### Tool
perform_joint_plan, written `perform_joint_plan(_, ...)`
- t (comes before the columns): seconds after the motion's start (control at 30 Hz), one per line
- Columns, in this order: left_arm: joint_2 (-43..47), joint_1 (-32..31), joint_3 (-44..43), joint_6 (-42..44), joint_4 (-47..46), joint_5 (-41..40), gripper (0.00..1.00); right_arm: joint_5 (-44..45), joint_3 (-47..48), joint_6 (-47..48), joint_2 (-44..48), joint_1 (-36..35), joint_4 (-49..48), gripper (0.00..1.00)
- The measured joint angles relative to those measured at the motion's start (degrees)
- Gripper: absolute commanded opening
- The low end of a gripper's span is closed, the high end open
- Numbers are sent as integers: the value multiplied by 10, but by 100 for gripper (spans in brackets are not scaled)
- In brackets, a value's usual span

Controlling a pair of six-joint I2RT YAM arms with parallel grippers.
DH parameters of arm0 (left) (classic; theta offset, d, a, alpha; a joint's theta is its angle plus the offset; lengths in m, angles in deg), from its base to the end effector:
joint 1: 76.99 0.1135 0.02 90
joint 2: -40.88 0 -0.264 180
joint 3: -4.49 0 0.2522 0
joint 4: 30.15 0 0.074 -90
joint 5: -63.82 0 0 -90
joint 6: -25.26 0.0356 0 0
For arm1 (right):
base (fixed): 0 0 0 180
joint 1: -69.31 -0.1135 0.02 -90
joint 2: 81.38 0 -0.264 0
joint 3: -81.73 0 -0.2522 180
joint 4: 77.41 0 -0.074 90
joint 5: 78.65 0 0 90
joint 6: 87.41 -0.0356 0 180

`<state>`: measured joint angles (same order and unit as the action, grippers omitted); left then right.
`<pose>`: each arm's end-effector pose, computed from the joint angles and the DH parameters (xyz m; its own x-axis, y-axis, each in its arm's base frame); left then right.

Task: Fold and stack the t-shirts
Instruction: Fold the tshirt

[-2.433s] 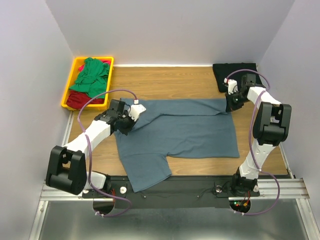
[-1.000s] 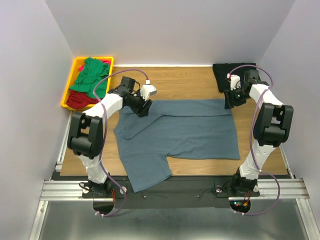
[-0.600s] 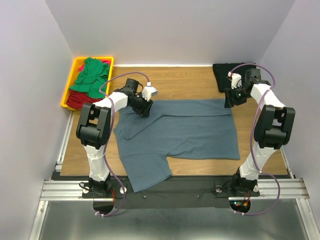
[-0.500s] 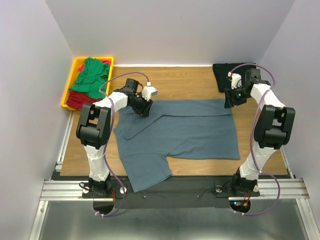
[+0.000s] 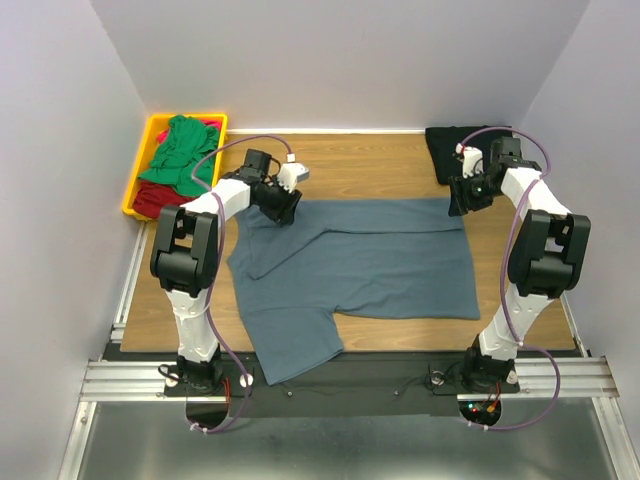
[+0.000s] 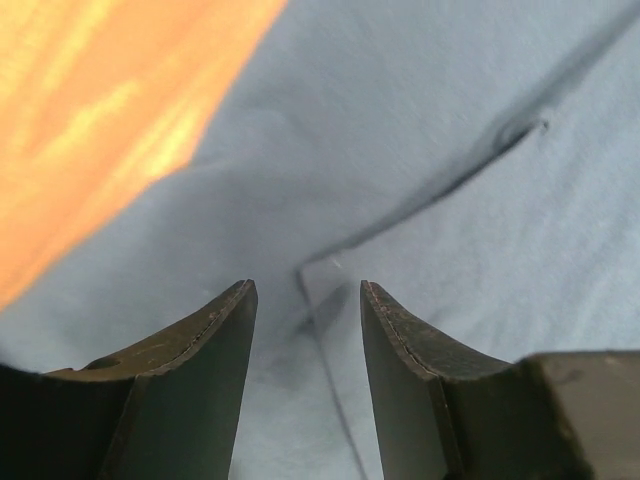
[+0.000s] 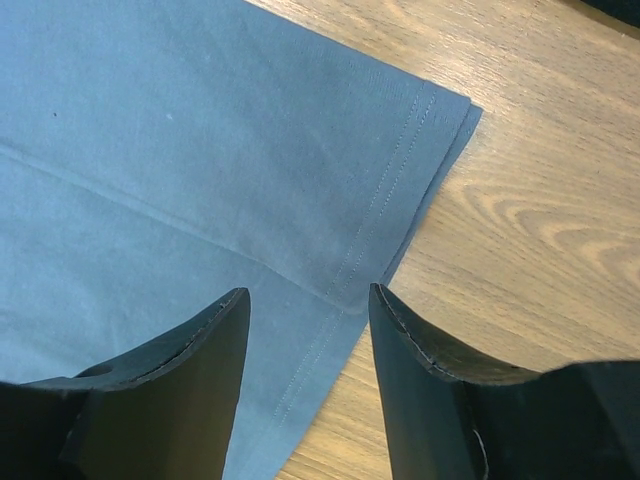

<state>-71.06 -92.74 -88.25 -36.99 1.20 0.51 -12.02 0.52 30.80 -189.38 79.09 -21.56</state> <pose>0.4038 -0.1305 0.1937 -0.4169 0.5498 -0.7238 0.8038 0.5949 -0.0111 0.3922 -0.0533 0.2275 -0.7832 -0.3053 -0.5416 -0.4302 0.8950 0.1176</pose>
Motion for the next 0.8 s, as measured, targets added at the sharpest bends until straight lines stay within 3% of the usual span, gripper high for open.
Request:
perform_joint_plan(0.53, -8, -14, -5, 3, 12, 38, 48, 0, 0, 0, 0, 0, 4, 56)
perform_joint_plan(0.8, -9, -18, -2, 3, 17, 33, 55, 0, 0, 0, 0, 0, 8, 55)
